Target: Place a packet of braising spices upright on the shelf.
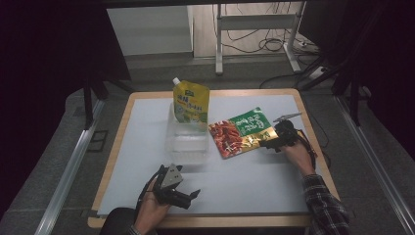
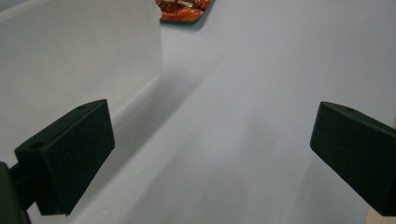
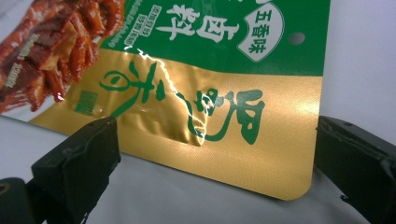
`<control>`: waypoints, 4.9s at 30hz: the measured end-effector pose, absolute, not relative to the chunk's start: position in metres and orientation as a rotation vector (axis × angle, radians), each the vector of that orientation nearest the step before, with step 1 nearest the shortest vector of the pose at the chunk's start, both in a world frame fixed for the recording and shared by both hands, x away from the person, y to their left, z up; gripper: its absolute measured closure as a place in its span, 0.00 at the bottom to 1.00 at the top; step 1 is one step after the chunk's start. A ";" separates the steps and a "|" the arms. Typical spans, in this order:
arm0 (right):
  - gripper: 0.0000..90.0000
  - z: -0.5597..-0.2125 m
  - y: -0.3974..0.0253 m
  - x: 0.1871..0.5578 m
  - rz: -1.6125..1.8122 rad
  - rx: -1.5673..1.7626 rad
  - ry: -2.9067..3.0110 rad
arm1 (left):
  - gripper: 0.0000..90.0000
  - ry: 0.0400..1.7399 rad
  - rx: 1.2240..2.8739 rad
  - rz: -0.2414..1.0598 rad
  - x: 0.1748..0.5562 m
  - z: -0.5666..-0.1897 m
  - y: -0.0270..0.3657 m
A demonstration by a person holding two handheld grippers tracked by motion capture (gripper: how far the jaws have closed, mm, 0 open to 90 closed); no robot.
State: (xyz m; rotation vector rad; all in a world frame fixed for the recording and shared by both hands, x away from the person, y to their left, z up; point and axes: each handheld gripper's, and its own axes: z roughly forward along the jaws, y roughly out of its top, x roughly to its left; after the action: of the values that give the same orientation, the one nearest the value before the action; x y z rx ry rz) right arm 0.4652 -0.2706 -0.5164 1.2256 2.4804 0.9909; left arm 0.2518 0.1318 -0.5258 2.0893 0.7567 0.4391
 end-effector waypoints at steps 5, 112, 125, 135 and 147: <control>0.02 -0.508 -0.268 0.463 1.134 1.209 2.484 | 0.00 0.753 2.091 0.440 0.252 -0.526 0.131; 0.99 -0.394 -0.216 0.449 1.241 1.029 2.416 | 0.02 0.686 2.148 0.560 0.245 -0.522 0.121; 0.99 -0.368 -0.209 0.441 1.240 0.933 2.424 | 0.02 0.704 2.150 0.547 0.247 -0.524 0.123; 0.99 -0.356 -0.209 0.436 1.245 0.908 2.410 | 0.01 0.714 2.129 0.534 0.247 -0.522 0.126; 0.99 -0.336 -0.207 0.429 1.280 0.866 2.433 | 0.01 0.716 2.130 0.540 0.248 -0.520 0.130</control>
State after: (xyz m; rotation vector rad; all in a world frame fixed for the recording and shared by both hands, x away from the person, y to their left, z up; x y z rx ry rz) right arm 0.4288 -0.2066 -0.3359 0.8663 2.4326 1.2797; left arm 0.2482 0.1301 -0.5205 2.1298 0.7163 0.5405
